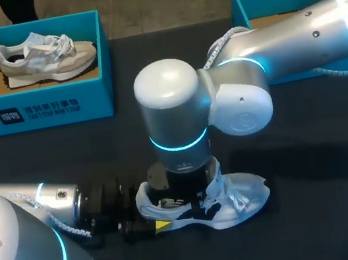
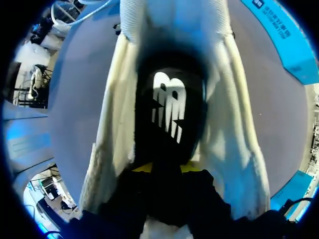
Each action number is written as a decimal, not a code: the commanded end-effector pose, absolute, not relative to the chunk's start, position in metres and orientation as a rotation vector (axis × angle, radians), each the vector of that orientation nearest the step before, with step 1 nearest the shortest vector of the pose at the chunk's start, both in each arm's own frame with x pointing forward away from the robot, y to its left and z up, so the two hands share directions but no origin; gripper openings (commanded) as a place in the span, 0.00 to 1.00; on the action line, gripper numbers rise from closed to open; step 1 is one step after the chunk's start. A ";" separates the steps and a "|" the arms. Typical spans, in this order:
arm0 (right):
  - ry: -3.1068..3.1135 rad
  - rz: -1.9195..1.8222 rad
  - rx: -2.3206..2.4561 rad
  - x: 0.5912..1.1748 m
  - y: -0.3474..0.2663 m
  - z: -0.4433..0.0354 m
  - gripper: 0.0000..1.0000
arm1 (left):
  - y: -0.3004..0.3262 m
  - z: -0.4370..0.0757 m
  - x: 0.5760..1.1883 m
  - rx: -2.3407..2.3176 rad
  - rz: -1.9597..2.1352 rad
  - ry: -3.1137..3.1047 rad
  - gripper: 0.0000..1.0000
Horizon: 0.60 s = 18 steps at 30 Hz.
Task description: Take the shoe out of the shoebox, open the shoe tongue, remove and reinsert the insole, then place the shoe into the shoebox
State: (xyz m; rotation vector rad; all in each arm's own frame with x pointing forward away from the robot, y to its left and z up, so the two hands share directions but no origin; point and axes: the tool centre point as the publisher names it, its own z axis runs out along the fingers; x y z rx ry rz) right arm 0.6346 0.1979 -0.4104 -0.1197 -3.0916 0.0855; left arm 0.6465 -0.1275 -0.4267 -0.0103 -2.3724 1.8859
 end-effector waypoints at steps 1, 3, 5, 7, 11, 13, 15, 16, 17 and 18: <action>-3.078 0.092 -0.122 0.617 0.208 -0.464 0.00 | -0.128 -0.429 0.647 -0.005 1.884 -2.376 0.00; -3.078 0.084 -0.123 0.615 0.208 -0.463 0.00 | -0.128 -0.429 0.647 -0.005 1.884 -2.376 0.00; -3.085 0.086 -0.131 0.613 0.207 -0.459 0.00 | -0.128 -0.429 0.647 -0.005 1.884 -2.376 0.00; -3.108 0.056 -0.142 0.612 0.205 -0.451 0.00 | -0.128 -0.429 0.647 -0.005 1.884 -2.376 0.00; -3.149 -0.003 -0.143 0.611 0.203 -0.436 0.00 | -0.128 -0.429 0.647 -0.005 1.884 -2.376 0.00; -3.159 -0.076 -0.132 0.612 0.200 -0.427 0.00 | -0.128 -0.429 0.647 -0.005 1.884 -2.376 0.00; -3.171 -0.122 -0.126 0.612 0.199 -0.421 0.00 | -0.128 -0.429 0.647 -0.005 1.884 -2.376 0.00; -3.173 -0.126 -0.125 0.612 0.198 -0.418 0.00 | -0.128 -0.429 0.647 -0.005 1.884 -2.376 0.00; -3.182 -0.140 -0.124 0.611 0.198 -0.415 0.00 | -0.128 -0.429 0.647 -0.005 1.884 -2.376 0.00; -3.194 -0.188 -0.116 0.611 0.196 -0.411 0.00 | -0.128 -0.429 0.647 -0.005 1.884 -2.376 0.00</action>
